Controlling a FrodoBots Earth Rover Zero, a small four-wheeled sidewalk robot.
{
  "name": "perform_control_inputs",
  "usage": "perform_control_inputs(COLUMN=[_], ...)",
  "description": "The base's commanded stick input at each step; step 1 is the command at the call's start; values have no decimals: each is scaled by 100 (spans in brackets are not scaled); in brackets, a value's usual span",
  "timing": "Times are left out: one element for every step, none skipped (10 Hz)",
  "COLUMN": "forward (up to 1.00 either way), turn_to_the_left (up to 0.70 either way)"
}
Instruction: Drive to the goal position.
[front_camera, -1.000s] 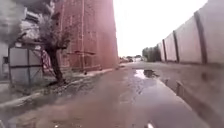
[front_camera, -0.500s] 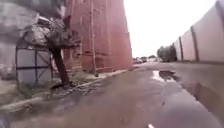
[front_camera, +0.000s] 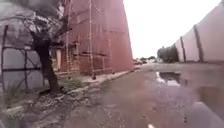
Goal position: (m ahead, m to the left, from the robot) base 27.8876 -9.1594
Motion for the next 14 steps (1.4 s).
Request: perform_control_inputs(forward=[100,100,100,100,100,100,100,100,100,100,100,100,100,100], turn_to_the_left=[0,0,0,-4,-21,-27,-27,-27,-27,-27,-27,-27,-27,-27])
